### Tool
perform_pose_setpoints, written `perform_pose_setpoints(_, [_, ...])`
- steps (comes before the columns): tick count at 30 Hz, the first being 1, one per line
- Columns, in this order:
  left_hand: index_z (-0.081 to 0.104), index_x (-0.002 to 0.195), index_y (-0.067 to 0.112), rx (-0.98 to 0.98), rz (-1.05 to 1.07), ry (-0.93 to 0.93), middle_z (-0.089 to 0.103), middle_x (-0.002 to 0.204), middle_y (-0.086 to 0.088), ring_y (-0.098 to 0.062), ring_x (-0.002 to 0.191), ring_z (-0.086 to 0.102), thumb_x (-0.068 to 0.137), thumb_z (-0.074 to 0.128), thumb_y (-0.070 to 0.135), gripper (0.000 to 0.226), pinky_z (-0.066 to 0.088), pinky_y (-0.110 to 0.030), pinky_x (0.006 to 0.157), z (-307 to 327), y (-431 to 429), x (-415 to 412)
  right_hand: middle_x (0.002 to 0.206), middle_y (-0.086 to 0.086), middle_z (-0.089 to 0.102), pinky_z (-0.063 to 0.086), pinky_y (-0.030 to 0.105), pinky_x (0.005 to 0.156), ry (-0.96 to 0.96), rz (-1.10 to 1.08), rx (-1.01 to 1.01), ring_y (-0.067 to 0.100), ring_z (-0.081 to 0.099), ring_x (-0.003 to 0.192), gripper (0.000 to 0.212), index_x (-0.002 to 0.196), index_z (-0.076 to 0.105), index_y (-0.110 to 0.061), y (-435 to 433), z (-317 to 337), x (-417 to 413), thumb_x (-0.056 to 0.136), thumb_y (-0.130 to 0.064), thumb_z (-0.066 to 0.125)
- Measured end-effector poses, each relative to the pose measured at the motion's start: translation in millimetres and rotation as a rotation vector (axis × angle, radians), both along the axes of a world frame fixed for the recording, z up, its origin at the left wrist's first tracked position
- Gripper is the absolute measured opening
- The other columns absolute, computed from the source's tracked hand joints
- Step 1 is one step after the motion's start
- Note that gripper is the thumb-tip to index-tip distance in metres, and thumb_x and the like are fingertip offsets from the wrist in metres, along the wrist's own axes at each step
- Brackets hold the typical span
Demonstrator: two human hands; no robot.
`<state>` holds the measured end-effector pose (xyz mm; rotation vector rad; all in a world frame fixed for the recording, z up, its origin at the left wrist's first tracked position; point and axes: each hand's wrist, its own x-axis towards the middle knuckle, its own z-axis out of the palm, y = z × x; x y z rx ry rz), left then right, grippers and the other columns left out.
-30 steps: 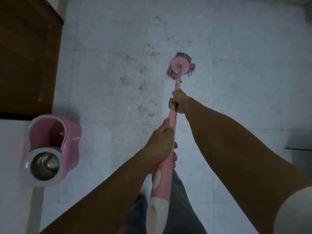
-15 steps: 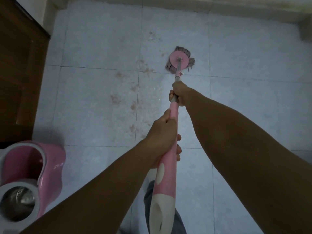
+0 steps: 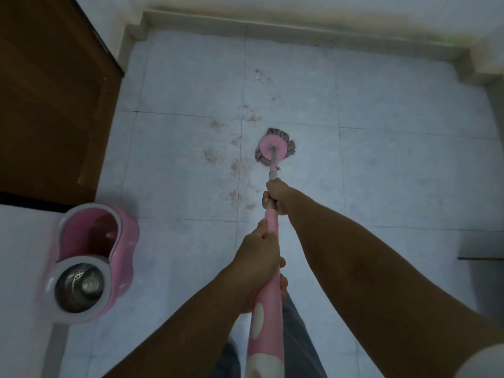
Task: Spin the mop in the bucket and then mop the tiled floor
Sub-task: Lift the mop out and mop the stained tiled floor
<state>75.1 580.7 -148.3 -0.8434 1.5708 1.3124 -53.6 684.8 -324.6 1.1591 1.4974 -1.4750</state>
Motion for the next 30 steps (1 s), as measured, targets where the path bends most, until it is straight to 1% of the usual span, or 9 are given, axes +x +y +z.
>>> perform_pose_setpoints(3, [0.052, 0.125, 0.013, 0.015, -0.009, 0.032, 0.064, 0.100, -0.016, -0.024, 0.074, 0.059, 0.103, 0.034, 0.047, 0.044, 0.058, -0.038, 0.075, 6, -35, 35, 0.059, 0.005, 0.042, 0.036, 0.021, 0.045, 0.011, 0.006, -0.007, 0.012, 0.038, 0.047, 0.039, 0.137, 0.045, -0.008, -35, 11, 39, 0.102, -0.014, 0.031])
perform_pose_setpoints(5, [0.054, 0.123, 0.009, 0.000, -0.017, 0.059, 0.065, 0.111, -0.020, -0.026, 0.081, 0.058, 0.103, 0.035, 0.045, 0.046, 0.057, -0.043, 0.091, 6, -48, 45, 0.060, 0.004, 0.040, 0.033, 0.020, 0.042, 0.016, -0.015, -0.025, 0.011, 0.036, 0.047, 0.041, 0.140, 0.044, -0.007, -50, 16, 53, 0.102, -0.013, 0.029])
perform_pose_setpoints(6, [0.055, 0.123, 0.007, 0.003, -0.016, 0.057, 0.065, 0.111, -0.020, -0.026, 0.082, 0.057, 0.103, 0.035, 0.045, 0.046, 0.056, -0.043, 0.093, 5, -52, 47, 0.061, 0.003, 0.039, 0.032, 0.019, 0.040, 0.023, -0.036, -0.032, 0.010, 0.035, 0.047, 0.041, 0.140, 0.043, -0.007, -53, 17, 56, 0.102, -0.013, 0.029])
perform_pose_setpoints(10, [0.052, 0.121, 0.013, 0.041, 0.008, 0.024, 0.062, 0.092, -0.014, -0.022, 0.067, 0.058, 0.103, 0.035, 0.048, 0.043, 0.056, -0.034, 0.064, 2, -51, 38, 0.061, 0.005, 0.039, 0.031, 0.022, 0.045, 0.065, -0.083, -0.030, 0.012, 0.035, 0.049, 0.032, 0.127, 0.052, -0.011, -49, 14, 46, 0.103, -0.015, 0.031])
perform_pose_setpoints(12, [0.051, 0.124, 0.015, 0.034, -0.021, 0.040, 0.062, 0.093, -0.012, -0.021, 0.067, 0.059, 0.103, 0.033, 0.049, 0.043, 0.056, -0.033, 0.063, -5, -43, 23, 0.061, 0.005, 0.039, 0.032, 0.023, 0.045, 0.069, -0.107, -0.031, 0.012, 0.036, 0.049, 0.020, 0.111, 0.049, -0.010, -40, 6, 31, 0.103, -0.014, 0.031])
perform_pose_setpoints(13, [0.050, 0.124, 0.013, 0.033, -0.026, 0.040, 0.062, 0.092, -0.012, -0.021, 0.065, 0.059, 0.103, 0.033, 0.049, 0.045, 0.055, -0.032, 0.061, -8, -39, 13, 0.062, 0.005, 0.040, 0.033, 0.021, 0.043, 0.065, -0.108, -0.033, 0.012, 0.037, 0.049, 0.018, 0.110, 0.047, -0.009, -34, 0, 20, 0.103, -0.014, 0.031])
perform_pose_setpoints(17, [0.051, 0.125, 0.011, 0.018, -0.051, 0.005, 0.060, 0.085, -0.011, -0.017, 0.051, 0.056, 0.100, 0.034, 0.053, 0.051, 0.050, -0.024, 0.045, -26, -12, -50, 0.062, 0.005, 0.041, 0.037, 0.017, 0.038, 0.088, -0.121, -0.022, 0.012, 0.038, 0.047, 0.036, 0.136, 0.040, -0.015, -3, -27, -49, 0.102, -0.013, 0.030])
perform_pose_setpoints(19, [0.050, 0.122, 0.014, 0.031, -0.037, 0.004, 0.060, 0.084, -0.011, -0.016, 0.046, 0.055, 0.100, 0.034, 0.055, 0.050, 0.049, -0.024, 0.042, -32, 4, -92, 0.061, 0.005, 0.041, 0.036, 0.016, 0.036, 0.107, -0.135, -0.013, 0.013, 0.037, 0.045, 0.041, 0.143, 0.036, -0.017, 15, -35, -93, 0.102, -0.012, 0.030])
perform_pose_setpoints(30, [0.050, 0.128, 0.019, 0.124, 0.080, 0.051, 0.059, 0.083, -0.014, -0.019, 0.042, 0.054, 0.101, 0.037, 0.051, 0.044, 0.048, -0.025, 0.041, -63, 46, -308, 0.061, 0.003, 0.041, 0.037, 0.016, 0.038, 0.188, -0.123, 0.001, 0.010, 0.037, 0.045, 0.044, 0.149, 0.030, -0.022, 58, -60, -321, 0.105, -0.021, 0.029])
